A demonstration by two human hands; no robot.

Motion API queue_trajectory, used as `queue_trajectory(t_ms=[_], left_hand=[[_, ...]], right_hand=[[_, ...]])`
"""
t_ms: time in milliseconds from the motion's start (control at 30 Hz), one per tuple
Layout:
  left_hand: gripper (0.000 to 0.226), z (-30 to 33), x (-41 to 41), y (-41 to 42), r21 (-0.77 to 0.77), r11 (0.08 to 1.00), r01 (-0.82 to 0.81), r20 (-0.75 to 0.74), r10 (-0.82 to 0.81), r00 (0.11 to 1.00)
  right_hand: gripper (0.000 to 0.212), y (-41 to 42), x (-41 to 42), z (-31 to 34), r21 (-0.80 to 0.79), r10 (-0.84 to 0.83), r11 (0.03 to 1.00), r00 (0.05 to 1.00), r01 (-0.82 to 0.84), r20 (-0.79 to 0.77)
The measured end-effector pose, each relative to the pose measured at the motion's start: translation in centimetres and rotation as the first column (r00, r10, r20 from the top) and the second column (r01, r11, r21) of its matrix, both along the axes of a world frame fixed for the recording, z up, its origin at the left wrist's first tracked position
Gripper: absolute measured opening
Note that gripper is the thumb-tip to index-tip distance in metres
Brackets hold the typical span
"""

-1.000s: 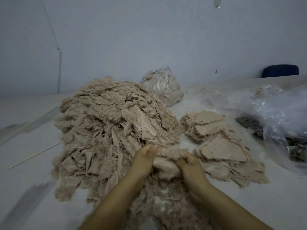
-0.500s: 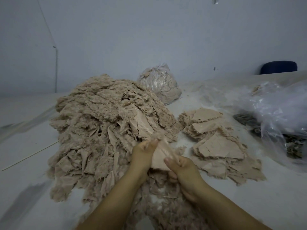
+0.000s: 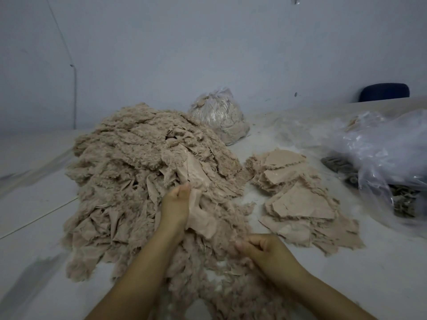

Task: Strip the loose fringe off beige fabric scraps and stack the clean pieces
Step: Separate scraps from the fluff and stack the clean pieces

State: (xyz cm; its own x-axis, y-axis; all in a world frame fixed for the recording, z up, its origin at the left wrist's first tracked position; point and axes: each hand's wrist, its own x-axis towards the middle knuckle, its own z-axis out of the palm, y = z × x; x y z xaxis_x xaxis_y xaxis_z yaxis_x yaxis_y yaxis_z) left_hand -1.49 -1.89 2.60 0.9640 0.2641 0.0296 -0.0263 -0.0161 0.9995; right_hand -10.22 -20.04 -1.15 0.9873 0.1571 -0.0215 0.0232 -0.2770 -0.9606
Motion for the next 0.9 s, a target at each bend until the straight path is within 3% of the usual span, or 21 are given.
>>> queue_trajectory(t_ms=[67, 100, 167, 200, 300, 333, 433, 533, 600, 667, 733, 900], left_hand=[[0.026, 0.4, -0.4, -0.4, 0.011, 0.992, 0.125, 0.01, -0.125, 0.992], [0.027, 0.6, -0.8, -0.9, 0.011, 0.981, 0.191, 0.004, -0.191, 0.981], [0.03, 0.5, -1.5, -2.1, -0.005, 0.952, 0.306, 0.006, -0.306, 0.952], [0.031, 0.3, -1.9, -2.5, -0.007, 0.936, 0.352, 0.012, -0.352, 0.936], [0.037, 0.0, -2.5, -3.0, -0.001, 0.915, 0.404, 0.032, -0.404, 0.914], [0.04, -0.1, -2.5, -2.8, 0.069, 0.931, 0.358, 0.047, -0.361, 0.931], [0.043, -0.3, -1.4, -0.9, 0.366, 0.926, 0.091, 0.096, -0.134, 0.986], [0.046, -0.6, -0.6, 0.3, 0.564, 0.819, 0.109, 0.037, -0.157, 0.987], [0.055, -0.5, -1.1, -0.6, 0.494, 0.83, 0.259, -0.023, -0.285, 0.958], [0.045, -0.3, -1.7, -2.3, 0.376, 0.841, 0.39, 0.02, -0.428, 0.904], [0.021, -0.4, -1.7, -3.5, 0.379, 0.862, 0.337, 0.153, -0.418, 0.895], [0.032, -0.8, -1.1, -4.7, 0.346, 0.9, 0.266, 0.167, -0.338, 0.926]], right_hand=[[0.017, -0.2, 0.3, 0.8, -0.094, -0.03, 0.995, 0.998, 0.036, 0.061], [0.022, 0.2, 0.6, 1.2, -0.051, -0.05, 0.997, 0.997, 0.053, 0.064], [0.049, 1.3, 1.6, 1.8, 0.18, -0.081, 0.981, 0.997, 0.079, 0.002], [0.051, 2.1, 2.1, 2.0, 0.293, -0.083, 0.952, 0.996, 0.091, -0.04], [0.017, 3.8, 3.2, 2.7, 0.495, -0.194, 0.843, 0.978, 0.208, -0.08], [0.018, 3.9, 3.5, 2.8, 0.514, -0.27, 0.814, 0.96, 0.27, -0.077], [0.031, 3.8, 4.0, 2.5, 0.502, -0.388, 0.787, 0.92, 0.358, -0.047], [0.038, 3.2, 4.1, 2.3, 0.481, -0.381, 0.801, 0.923, 0.356, -0.049], [0.04, 2.9, 4.0, 2.5, 0.408, -0.324, 0.86, 0.946, 0.307, -0.03], [0.047, 3.0, 3.8, 2.8, 0.316, -0.239, 0.921, 0.971, 0.229, -0.009], [0.05, 2.9, 3.8, 2.8, 0.239, -0.23, 0.946, 0.973, 0.221, 0.01], [0.047, 1.7, 4.1, 2.7, 0.124, -0.304, 0.95, 0.939, 0.286, 0.163]])
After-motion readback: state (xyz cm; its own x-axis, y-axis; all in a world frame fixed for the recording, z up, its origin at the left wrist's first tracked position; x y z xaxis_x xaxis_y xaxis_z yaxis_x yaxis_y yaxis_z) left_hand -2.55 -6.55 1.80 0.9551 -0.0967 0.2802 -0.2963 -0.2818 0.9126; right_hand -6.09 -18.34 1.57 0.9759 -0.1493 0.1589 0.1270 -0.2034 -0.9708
